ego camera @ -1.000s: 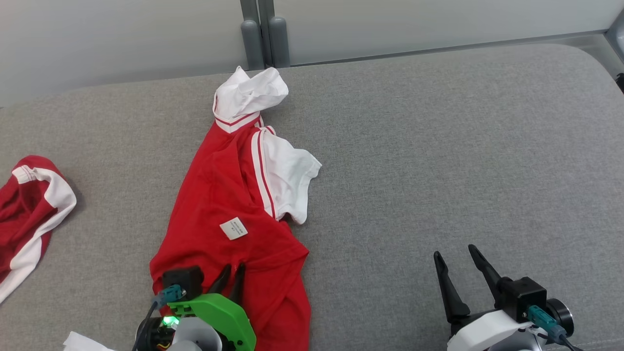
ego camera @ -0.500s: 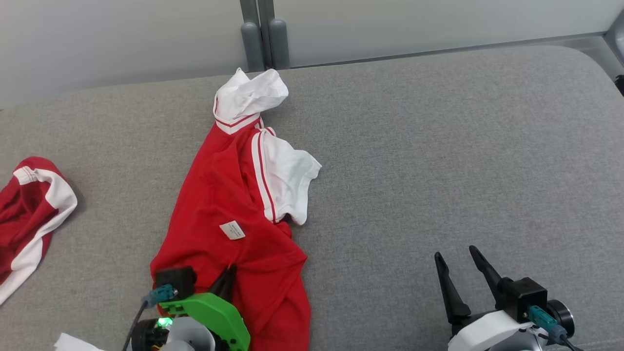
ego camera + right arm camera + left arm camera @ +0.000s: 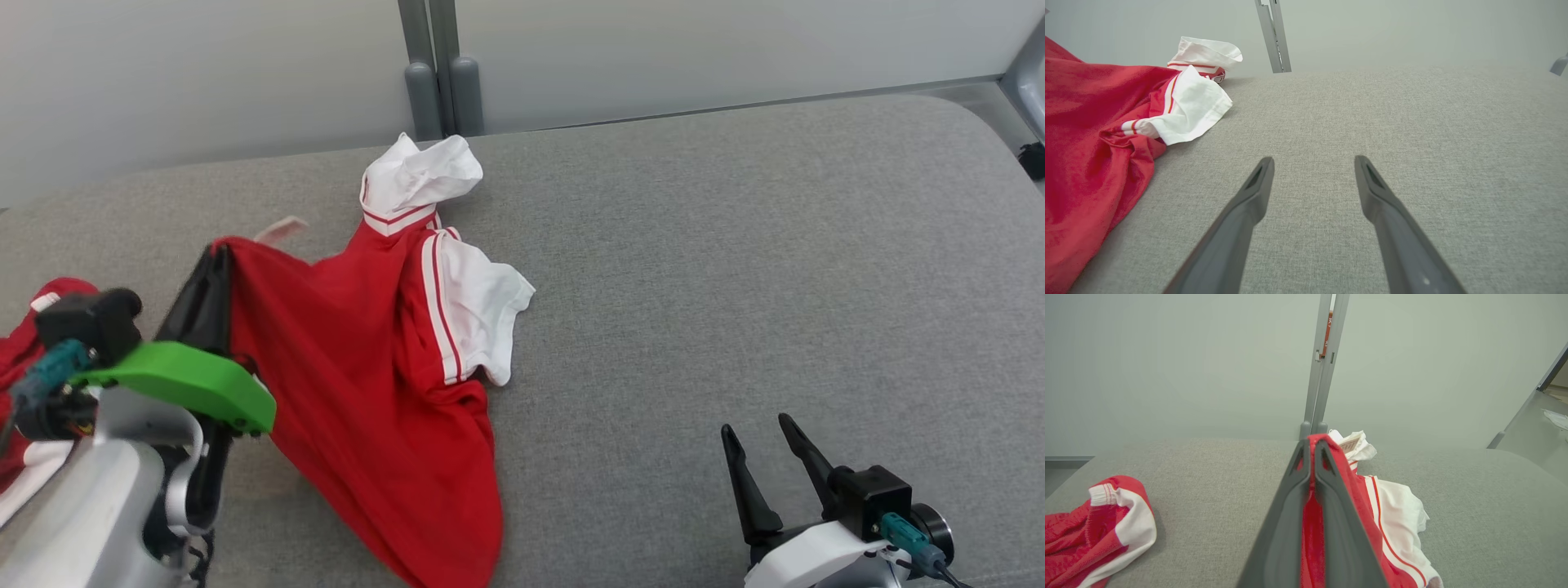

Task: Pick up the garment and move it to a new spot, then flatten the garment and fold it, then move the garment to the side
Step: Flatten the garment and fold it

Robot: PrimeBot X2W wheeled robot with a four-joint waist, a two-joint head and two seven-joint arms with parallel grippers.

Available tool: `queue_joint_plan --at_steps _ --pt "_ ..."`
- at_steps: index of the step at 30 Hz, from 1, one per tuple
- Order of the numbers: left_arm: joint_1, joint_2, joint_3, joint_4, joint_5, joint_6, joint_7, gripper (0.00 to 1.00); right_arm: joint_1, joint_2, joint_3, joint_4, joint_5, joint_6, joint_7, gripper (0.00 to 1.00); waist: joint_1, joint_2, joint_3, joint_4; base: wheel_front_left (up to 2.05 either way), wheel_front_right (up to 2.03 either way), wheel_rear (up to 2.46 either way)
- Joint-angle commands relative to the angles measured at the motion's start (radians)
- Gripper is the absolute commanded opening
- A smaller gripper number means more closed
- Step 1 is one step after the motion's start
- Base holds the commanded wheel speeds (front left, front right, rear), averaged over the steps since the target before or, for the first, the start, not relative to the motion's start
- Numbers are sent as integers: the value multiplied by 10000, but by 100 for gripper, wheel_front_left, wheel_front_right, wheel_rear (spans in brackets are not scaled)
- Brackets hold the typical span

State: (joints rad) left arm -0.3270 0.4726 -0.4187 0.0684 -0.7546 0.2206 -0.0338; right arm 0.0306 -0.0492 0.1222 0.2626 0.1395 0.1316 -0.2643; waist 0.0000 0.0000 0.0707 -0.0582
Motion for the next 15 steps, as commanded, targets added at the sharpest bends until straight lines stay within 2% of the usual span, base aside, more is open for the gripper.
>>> queue_joint_plan --at_steps 1,8,15 --pt "-453 280 55 -181 225 44 105 0 -96 -28 20 19 75 -18 1 100 0 0 -147 -222 0 0 0" --pt "-2386 1211 110 -298 1032 -282 600 0 -106 -26 134 124 162 -18 1 100 0 0 -467 -1193 0 0 0" --pt "-3849 1013 -425 -29 1662 -907 389 0 -120 -26 152 177 232 -18 1 100 0 0 -505 -2243 0 0 0"
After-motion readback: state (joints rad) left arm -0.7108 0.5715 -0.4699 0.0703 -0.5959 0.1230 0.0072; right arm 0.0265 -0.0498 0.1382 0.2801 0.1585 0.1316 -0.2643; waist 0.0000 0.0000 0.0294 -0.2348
